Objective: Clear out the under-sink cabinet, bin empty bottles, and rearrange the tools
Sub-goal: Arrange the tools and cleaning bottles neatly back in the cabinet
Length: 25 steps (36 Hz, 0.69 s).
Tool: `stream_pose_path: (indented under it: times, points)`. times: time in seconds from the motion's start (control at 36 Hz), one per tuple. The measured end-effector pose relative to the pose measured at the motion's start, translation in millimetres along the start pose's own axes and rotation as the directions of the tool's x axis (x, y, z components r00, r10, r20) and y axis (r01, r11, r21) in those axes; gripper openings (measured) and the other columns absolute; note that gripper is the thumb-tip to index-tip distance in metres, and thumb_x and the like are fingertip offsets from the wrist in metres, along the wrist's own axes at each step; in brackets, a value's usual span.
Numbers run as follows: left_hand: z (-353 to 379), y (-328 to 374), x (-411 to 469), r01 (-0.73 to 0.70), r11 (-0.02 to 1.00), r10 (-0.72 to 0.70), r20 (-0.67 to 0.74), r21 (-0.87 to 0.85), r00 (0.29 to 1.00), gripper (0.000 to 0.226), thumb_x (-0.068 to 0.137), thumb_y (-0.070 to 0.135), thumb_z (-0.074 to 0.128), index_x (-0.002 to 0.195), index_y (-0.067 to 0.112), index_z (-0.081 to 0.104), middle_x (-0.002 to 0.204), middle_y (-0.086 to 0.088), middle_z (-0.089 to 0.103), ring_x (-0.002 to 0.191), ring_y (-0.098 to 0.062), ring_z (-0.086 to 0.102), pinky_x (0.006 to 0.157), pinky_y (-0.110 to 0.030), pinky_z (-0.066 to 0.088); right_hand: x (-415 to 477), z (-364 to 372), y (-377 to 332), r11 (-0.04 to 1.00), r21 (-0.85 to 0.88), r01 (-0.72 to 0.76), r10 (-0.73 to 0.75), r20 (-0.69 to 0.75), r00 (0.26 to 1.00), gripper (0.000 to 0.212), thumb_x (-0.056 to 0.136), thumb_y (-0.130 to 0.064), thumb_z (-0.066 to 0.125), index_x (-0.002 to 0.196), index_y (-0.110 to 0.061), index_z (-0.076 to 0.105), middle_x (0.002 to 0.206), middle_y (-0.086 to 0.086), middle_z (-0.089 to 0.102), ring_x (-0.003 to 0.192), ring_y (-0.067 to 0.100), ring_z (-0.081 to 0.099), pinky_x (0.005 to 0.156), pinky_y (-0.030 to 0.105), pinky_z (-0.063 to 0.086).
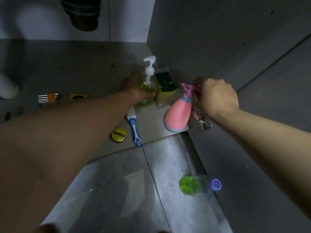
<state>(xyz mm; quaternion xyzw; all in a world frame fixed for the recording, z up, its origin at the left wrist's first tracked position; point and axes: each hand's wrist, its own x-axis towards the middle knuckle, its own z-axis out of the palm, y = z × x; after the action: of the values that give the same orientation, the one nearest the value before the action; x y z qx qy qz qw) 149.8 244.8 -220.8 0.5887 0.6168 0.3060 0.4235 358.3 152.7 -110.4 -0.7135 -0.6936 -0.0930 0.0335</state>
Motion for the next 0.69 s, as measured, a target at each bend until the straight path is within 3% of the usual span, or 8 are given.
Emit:
stream_pose_path:
  times: [0.14, 0.36, 0.56, 0.69]
  points:
    - [6.7, 3.2, 2.7, 0.029, 0.995, -0.030, 0.012, 0.096, 0.999, 0.082, 0.069, 0.026, 0.092, 0.139, 0.016, 0.049, 0.136, -0.006, 0.061, 0.123, -0.028, 0.060, 0.100, -0.040, 0.053, 8.5, 16.1, 9.0, 0.999, -0.044, 0.010, -0.014, -0.089, 0.996, 0.024, 0.095, -0.038, 0.057, 0.102, -0.015, 0.059, 0.095, 0.021, 0.065, 0.082, 0.047, 0.064, 0.061, 0.036, 0.037]
    - [9.5, -10.8, 3.6, 0.088, 0.996, -0.088, -0.001, 0.034, 0.996, 0.075, 0.077, 0.021, 0.087, 0.140, 0.015, 0.046, 0.134, -0.008, 0.061, 0.121, -0.029, 0.060, 0.099, -0.042, 0.054, 8.6, 25.4, 11.0, 1.000, 0.007, -0.012, 0.012, -0.083, 0.996, 0.018, 0.094, -0.030, 0.059, 0.104, -0.016, 0.058, 0.097, 0.019, 0.060, 0.082, 0.048, 0.062, 0.062, 0.036, 0.036]
    - [13.1, -13.3, 0.0, 0.068, 0.989, -0.064, -0.038, 0.128, 0.997, 0.071, 0.076, 0.029, 0.083, 0.137, 0.013, 0.049, 0.134, -0.010, 0.060, 0.122, -0.030, 0.059, 0.100, -0.038, 0.052, 0.0, 22.8, 13.8, 0.998, 0.037, -0.060, 0.061, -0.019, 0.998, 0.029, 0.093, -0.031, 0.058, 0.116, -0.015, 0.054, 0.108, 0.021, 0.052, 0.084, 0.053, 0.060, 0.065, 0.039, 0.037]
    - [13.8, -12.6, -11.7, 0.059, 0.988, -0.046, -0.095, 0.139, 0.994, 0.076, 0.076, 0.024, 0.083, 0.138, 0.006, 0.043, 0.139, -0.018, 0.052, 0.126, -0.036, 0.053, 0.100, -0.036, 0.047, -23.2, 14.7, 11.8, 0.996, 0.069, -0.057, 0.063, -0.087, 0.994, 0.046, 0.089, -0.032, 0.059, 0.126, -0.012, 0.041, 0.120, 0.019, 0.040, 0.062, 0.048, 0.053, 0.054, 0.039, 0.036]
